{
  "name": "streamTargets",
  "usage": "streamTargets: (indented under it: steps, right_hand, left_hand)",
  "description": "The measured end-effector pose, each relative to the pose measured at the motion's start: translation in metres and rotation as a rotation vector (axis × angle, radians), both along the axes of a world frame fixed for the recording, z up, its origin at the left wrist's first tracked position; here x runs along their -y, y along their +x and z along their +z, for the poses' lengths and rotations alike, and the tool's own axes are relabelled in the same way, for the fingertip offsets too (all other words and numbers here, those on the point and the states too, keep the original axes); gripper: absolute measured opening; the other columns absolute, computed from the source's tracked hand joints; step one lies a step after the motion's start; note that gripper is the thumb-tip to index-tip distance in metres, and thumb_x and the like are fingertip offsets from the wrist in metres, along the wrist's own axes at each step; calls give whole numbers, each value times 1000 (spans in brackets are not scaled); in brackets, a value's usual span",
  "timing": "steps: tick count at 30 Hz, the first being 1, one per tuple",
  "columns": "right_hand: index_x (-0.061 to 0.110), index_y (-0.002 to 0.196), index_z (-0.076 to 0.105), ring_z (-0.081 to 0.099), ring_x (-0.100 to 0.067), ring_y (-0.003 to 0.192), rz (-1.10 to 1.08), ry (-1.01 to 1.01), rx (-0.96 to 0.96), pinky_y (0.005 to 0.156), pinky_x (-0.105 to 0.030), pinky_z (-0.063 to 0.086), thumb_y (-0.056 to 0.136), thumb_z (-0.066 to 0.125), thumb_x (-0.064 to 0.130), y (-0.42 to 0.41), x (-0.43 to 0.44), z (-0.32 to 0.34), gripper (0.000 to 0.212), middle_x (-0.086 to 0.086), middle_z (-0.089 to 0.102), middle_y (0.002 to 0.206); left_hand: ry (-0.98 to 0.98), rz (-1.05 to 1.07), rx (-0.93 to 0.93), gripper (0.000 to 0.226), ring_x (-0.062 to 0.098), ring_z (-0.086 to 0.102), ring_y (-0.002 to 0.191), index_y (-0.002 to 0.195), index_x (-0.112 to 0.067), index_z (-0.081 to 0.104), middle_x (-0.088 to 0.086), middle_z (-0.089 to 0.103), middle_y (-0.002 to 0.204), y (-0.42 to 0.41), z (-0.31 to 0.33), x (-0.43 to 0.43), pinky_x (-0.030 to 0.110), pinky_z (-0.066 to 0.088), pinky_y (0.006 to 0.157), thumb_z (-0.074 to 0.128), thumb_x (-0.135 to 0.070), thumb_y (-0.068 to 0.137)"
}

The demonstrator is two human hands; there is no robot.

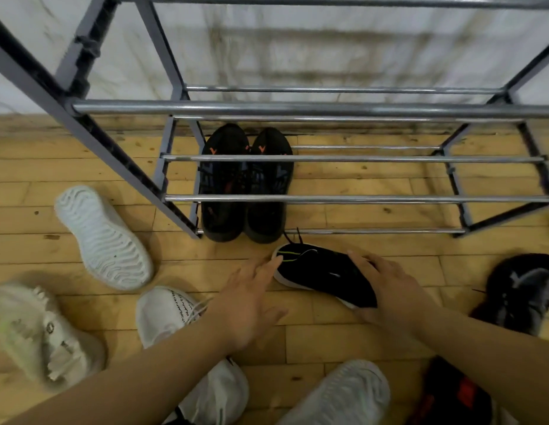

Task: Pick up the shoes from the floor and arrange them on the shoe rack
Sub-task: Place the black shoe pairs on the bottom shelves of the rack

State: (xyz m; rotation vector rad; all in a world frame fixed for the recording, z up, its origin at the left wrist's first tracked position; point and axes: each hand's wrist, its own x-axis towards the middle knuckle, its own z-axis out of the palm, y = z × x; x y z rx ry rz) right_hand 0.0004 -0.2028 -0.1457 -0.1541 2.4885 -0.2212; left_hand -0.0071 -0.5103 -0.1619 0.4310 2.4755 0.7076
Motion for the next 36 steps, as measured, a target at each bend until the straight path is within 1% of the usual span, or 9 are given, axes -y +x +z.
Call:
streamTargets:
  steps: [4,7,10,14,16,22,26,31,36]
  right_hand:
    - [39,162,0,46,-22,129,26,-73,14,107,-37,43,71,45,83,-14,-2,27,111,3,43,151]
    - [41,161,8,63,-12,98,73,-59,-41,80,-32,58,87,65,47,-31,-14,74,93,8,64,124]
    - [40,158,24,64,-12,69,56,-17,-123,57,-33,56,95,60,21,-43,-32,122,75,10,68,88]
    - [36,158,31,52,-25,134,23,56,9,105,-43,49,94,69,44,-23,-50,139,75,2,48,155]
    - [39,160,25,39,-25,146,-12,14,70,114,-42,41,87,73,55,-6,-50,122,88,4,32,165]
    - [43,160,-1,34,-37,144,22,55,159,111,-51,42,72,79,60,17,-23,46,119,-7,21,164]
    - [37,160,-14,26,-39,145,25,114,192,113,-50,40,84,73,44,25,-25,5,116,-9,4,168]
    - [43,157,-11,40,-32,123,114,187,1,95,-44,50,83,65,54,30,-39,-16,107,-8,32,150]
    - [51,154,-15,37,-31,132,261,79,-47,107,-48,43,85,60,61,3,-53,54,102,-5,31,152]
  left_hand:
    - [-15,-89,-12,100,20,17,154,162,-41,1,-3,8,168,-13,24,-3,33,25,122,64,-65,88]
    - [-124,-186,-62,107,26,10,155,160,-45,-3,-2,0,170,-28,63,-14,40,21,122,65,-71,83]
    - [-181,-280,-106,106,28,7,155,159,-49,-2,-5,-2,170,-38,113,-37,49,27,122,68,-70,82]
    - [-213,-363,-99,102,29,7,156,160,-46,3,-2,1,171,-30,158,-61,50,26,122,71,-61,86]
    - [-232,-365,-105,101,27,9,156,159,-48,2,-4,3,170,-21,158,-56,49,26,122,70,-63,86]
    - [-234,-278,4,104,21,21,152,161,-43,8,-2,17,168,1,98,-7,39,29,120,72,-66,82]
    - [-192,-202,68,108,25,21,152,161,-41,7,-2,15,169,-9,63,-5,40,29,121,75,-62,80]
    - [-120,-246,104,106,21,26,151,162,-42,7,-6,15,168,-16,46,-26,35,32,118,73,-62,82]
    - [-149,-298,66,113,20,26,151,161,-42,1,-7,14,168,-24,70,-36,36,34,118,72,-70,78]
